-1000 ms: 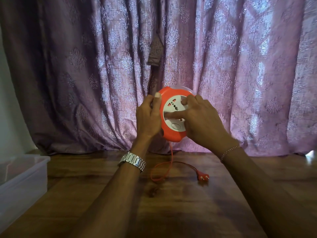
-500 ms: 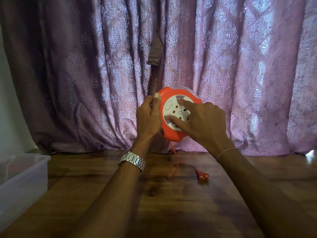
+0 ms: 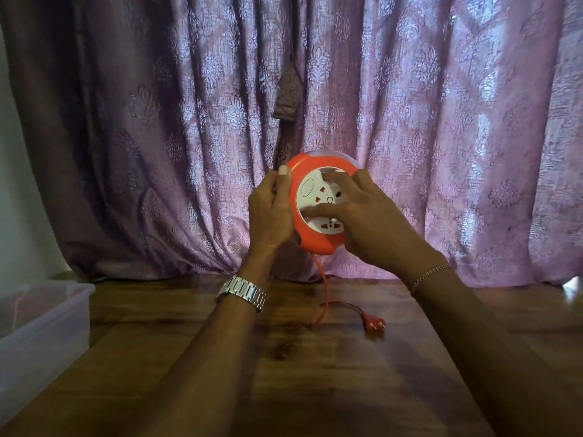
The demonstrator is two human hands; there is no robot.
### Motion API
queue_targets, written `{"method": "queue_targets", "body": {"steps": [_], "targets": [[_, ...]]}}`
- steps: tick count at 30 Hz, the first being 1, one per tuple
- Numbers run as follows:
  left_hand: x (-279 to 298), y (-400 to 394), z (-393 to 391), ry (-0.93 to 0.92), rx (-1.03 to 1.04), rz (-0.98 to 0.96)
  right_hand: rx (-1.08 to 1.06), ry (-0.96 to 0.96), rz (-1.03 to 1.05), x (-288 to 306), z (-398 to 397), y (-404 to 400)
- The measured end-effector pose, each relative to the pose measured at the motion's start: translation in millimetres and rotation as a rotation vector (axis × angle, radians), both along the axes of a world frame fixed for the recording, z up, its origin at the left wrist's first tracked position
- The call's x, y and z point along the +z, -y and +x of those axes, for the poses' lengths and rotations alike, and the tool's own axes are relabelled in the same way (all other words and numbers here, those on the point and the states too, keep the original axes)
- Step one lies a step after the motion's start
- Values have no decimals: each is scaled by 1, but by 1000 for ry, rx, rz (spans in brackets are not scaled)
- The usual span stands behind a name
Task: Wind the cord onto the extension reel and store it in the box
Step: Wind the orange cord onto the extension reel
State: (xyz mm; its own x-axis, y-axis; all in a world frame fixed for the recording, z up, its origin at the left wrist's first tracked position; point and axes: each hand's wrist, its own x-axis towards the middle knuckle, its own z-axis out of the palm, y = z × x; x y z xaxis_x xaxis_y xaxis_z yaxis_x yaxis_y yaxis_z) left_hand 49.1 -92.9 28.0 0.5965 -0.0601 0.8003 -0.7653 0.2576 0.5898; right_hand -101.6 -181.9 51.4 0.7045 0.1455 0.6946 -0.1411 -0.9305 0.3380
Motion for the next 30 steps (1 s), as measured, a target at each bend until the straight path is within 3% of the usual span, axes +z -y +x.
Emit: {"method": "queue_targets", "body": {"steps": [7,13,19,25,30], "targets": [[-2,1,-3,21,22,37,-66,116,-74,-4,0,2],[-2,2,-5,35,52,13,-122,322,267,-10,1,-8],[-1,3,-11,56,58,44,-174,476,448,-12,9,-6],[-2,2,-7,33,51,55,-152,459,246,-10,8,2],[-2,0,-3,4,60,38,106,177,141,-4,2,13]]}}
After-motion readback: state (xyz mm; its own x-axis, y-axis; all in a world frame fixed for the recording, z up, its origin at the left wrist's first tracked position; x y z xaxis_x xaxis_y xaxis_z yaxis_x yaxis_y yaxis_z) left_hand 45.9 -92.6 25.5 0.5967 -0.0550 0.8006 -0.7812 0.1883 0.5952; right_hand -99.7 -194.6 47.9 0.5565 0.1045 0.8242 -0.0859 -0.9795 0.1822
